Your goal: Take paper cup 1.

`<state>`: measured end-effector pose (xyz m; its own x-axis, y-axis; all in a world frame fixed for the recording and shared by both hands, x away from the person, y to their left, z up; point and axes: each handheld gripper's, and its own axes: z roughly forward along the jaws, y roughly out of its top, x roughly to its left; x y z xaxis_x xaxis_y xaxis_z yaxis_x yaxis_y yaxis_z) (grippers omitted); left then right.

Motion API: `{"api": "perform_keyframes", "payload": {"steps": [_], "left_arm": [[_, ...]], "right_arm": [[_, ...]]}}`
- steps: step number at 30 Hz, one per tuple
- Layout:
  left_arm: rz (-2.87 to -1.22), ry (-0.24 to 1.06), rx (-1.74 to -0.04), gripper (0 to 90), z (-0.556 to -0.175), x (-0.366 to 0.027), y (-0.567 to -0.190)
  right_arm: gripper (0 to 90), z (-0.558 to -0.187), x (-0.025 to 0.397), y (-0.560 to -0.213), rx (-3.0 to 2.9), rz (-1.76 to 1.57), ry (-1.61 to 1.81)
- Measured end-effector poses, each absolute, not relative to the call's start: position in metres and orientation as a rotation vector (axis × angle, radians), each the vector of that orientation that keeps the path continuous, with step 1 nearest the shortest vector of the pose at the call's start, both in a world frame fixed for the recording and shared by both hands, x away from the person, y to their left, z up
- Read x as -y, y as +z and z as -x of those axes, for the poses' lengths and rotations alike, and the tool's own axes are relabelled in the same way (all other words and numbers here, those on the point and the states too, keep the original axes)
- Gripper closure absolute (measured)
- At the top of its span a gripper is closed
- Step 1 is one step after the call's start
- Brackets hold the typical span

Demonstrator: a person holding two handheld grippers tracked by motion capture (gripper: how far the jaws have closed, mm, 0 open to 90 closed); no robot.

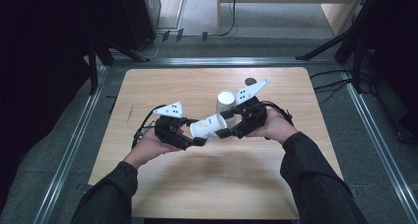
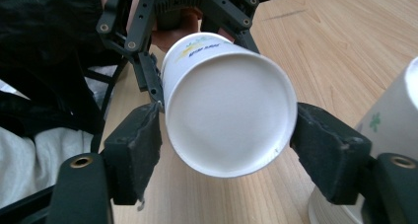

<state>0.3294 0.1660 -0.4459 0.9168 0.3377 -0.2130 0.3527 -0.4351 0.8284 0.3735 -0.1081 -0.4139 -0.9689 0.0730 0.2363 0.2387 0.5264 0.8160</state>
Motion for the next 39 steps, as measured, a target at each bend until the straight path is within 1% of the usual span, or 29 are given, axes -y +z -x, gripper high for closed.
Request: {"api": "perform_keyframes", "payload": {"steps": [9,19,28,30,39], "left_arm": [[-2.112,0.001,-0.501,24.1,-0.335,-0.174,-0.432],[-2.34,0.044,-0.493,24.1,-0.336,-0.178,-0.416],[-2.542,0.065,-0.475,24.1,-0.335,-0.165,-0.419],[-2.591,0.066,-0.449,24.1,-0.334,-0.161,-0.419],[-2.721,0.038,-0.352,24.1,-0.328,-0.145,-0.418]], "right_arm": [[24.1,-0.37,0.121,-0.412,2.582,0.317,-1.475],[25.6,-0.356,0.127,-0.419,2.642,0.335,-1.48],[25.6,-0.344,0.118,-0.435,2.733,0.343,-1.422],[25.5,-0.341,0.115,-0.438,2.738,0.337,-1.414],[25.2,-0.335,0.1,-0.446,2.775,0.279,-1.382]]}}
